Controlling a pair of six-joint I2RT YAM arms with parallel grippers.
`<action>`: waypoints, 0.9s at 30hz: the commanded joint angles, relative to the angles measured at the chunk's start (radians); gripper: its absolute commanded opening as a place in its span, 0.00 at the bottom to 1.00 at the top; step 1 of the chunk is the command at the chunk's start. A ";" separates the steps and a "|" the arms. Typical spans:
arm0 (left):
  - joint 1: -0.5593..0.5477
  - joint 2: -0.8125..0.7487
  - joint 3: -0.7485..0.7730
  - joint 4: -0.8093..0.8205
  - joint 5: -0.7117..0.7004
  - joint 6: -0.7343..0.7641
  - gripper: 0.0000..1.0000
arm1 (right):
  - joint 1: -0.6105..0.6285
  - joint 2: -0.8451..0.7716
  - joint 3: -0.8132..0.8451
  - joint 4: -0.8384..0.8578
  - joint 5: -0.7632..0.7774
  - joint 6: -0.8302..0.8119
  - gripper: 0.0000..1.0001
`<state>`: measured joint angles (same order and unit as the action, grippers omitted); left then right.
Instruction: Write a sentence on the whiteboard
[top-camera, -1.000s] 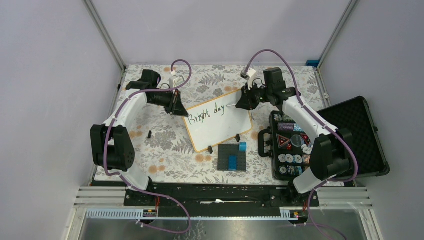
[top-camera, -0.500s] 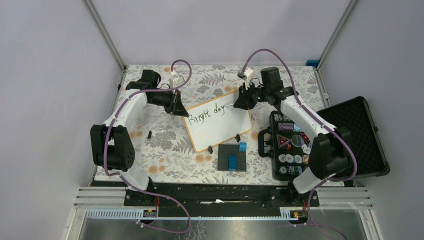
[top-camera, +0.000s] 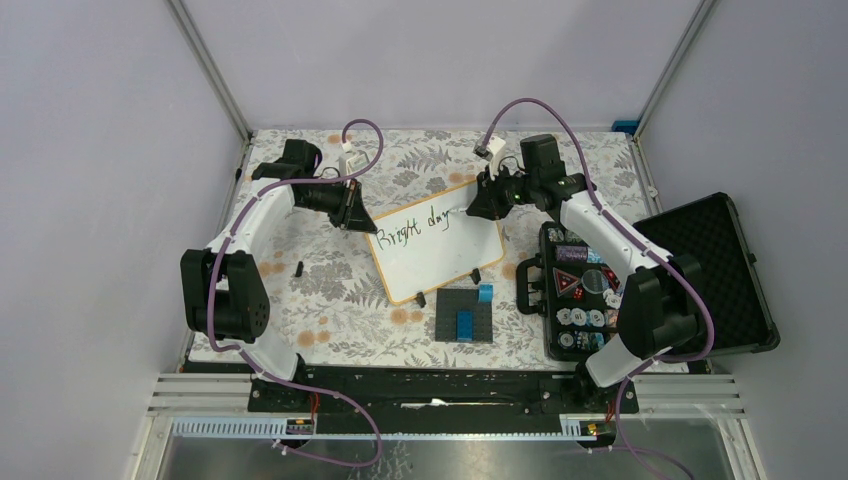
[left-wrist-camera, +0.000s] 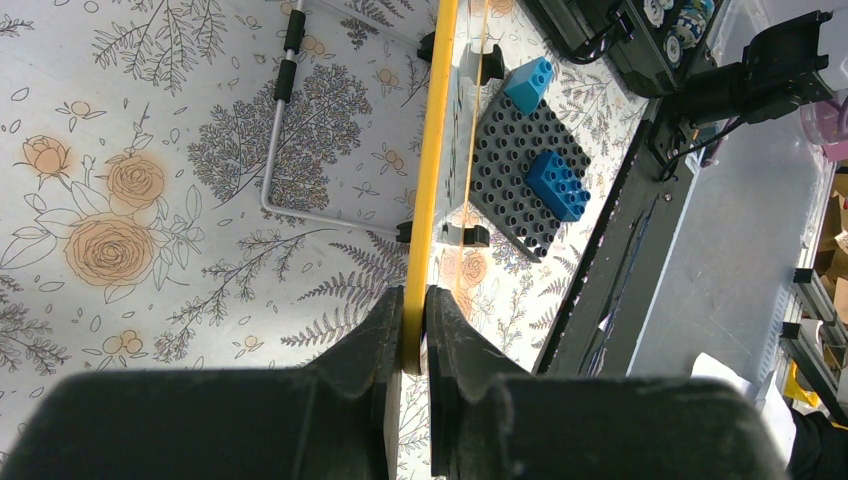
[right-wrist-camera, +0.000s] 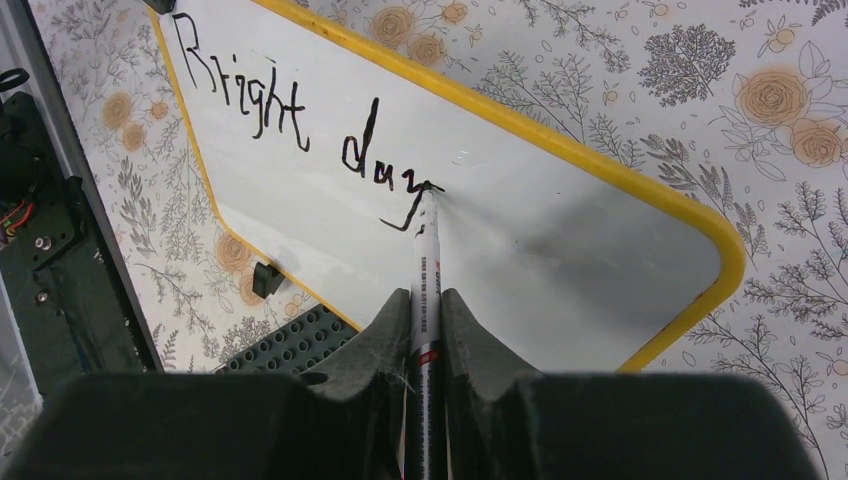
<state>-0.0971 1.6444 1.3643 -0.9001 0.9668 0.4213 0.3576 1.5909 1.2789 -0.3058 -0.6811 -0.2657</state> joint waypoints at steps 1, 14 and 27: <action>-0.012 -0.020 -0.001 0.033 -0.050 0.045 0.00 | 0.007 -0.020 -0.006 0.012 0.036 -0.023 0.00; -0.012 -0.019 0.001 0.033 -0.050 0.041 0.00 | -0.019 -0.041 -0.030 0.007 0.047 -0.042 0.00; -0.012 -0.018 0.001 0.033 -0.052 0.040 0.00 | -0.028 -0.044 -0.059 0.007 0.022 -0.044 0.00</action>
<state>-0.0975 1.6444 1.3643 -0.8997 0.9642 0.4210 0.3378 1.5734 1.2335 -0.3092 -0.6720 -0.2901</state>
